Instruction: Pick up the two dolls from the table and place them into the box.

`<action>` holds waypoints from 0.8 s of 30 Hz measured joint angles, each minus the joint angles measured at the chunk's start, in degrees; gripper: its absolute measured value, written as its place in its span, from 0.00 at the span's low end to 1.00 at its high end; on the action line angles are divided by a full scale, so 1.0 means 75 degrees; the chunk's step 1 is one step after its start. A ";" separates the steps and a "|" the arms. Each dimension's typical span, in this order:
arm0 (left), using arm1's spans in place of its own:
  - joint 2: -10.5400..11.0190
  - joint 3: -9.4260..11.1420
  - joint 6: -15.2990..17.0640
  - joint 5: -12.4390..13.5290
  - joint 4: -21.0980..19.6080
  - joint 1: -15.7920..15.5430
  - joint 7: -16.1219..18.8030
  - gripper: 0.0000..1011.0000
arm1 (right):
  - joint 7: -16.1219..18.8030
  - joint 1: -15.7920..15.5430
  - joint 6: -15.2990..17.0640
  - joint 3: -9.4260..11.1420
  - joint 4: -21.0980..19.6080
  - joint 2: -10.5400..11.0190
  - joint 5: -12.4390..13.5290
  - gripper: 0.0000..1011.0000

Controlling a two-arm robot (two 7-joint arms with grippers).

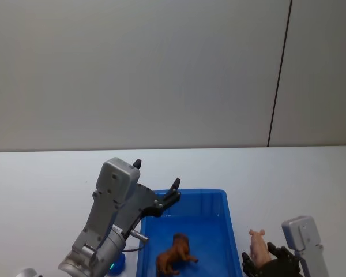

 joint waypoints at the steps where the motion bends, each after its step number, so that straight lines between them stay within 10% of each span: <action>1: 0.0000 0.0000 0.0000 0.0000 0.0000 0.0000 0.0000 0.99 | 0.0010 0.0017 0.0004 0.0006 0.0051 -0.0015 0.0038 0.67; 12: 0.0000 0.0000 0.0000 0.0000 0.0000 0.0000 0.0000 0.99 | -0.0019 0.0041 0.0066 0.0031 0.0173 -0.0069 0.0192 0.37; 24: 0.0000 0.0000 0.0000 0.0000 0.0000 0.0000 0.0000 0.99 | -0.0187 -0.0071 -0.0225 0.0084 -0.0050 -0.0017 0.0145 0.37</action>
